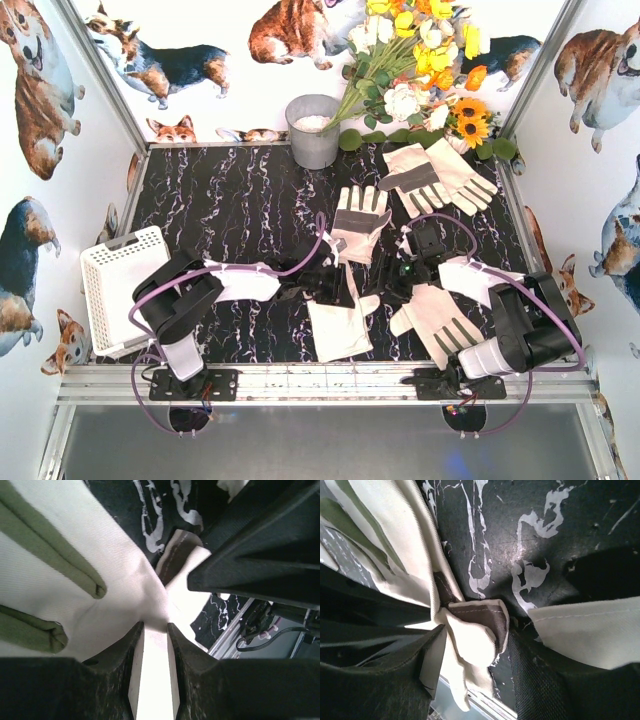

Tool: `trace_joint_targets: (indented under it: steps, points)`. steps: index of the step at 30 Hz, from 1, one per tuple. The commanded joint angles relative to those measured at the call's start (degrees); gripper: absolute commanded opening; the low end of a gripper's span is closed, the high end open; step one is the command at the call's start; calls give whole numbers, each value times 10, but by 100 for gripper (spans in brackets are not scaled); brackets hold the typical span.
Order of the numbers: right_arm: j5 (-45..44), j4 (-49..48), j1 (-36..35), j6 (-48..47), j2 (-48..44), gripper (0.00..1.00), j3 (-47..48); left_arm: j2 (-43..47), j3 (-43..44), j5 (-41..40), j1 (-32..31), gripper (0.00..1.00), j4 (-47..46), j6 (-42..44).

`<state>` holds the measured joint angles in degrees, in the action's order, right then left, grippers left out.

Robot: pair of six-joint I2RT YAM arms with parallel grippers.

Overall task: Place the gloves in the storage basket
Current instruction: Pick up the glove from the center of the board.

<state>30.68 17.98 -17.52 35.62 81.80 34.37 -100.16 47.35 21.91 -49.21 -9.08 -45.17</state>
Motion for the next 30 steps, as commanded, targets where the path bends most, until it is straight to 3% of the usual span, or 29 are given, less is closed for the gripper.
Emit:
trace_joint_targets:
  steps: [1,8,12,19,24,30]
  points:
    - [15,-56,2,11,10,54,-29,-29,16,7,10,19,13,9]
    - [19,-69,1,28,11,51,-44,-29,11,2,14,18,22,5]
    - [22,-76,1,42,-9,44,-58,-23,7,-6,14,18,26,3]
    - [51,-110,0,101,-40,0,-76,20,4,-68,15,21,61,31]
    - [41,-122,-19,191,-78,0,-67,95,6,-124,8,21,82,88]
    - [-27,-107,-64,268,-106,0,-27,151,19,-188,-17,39,116,157]
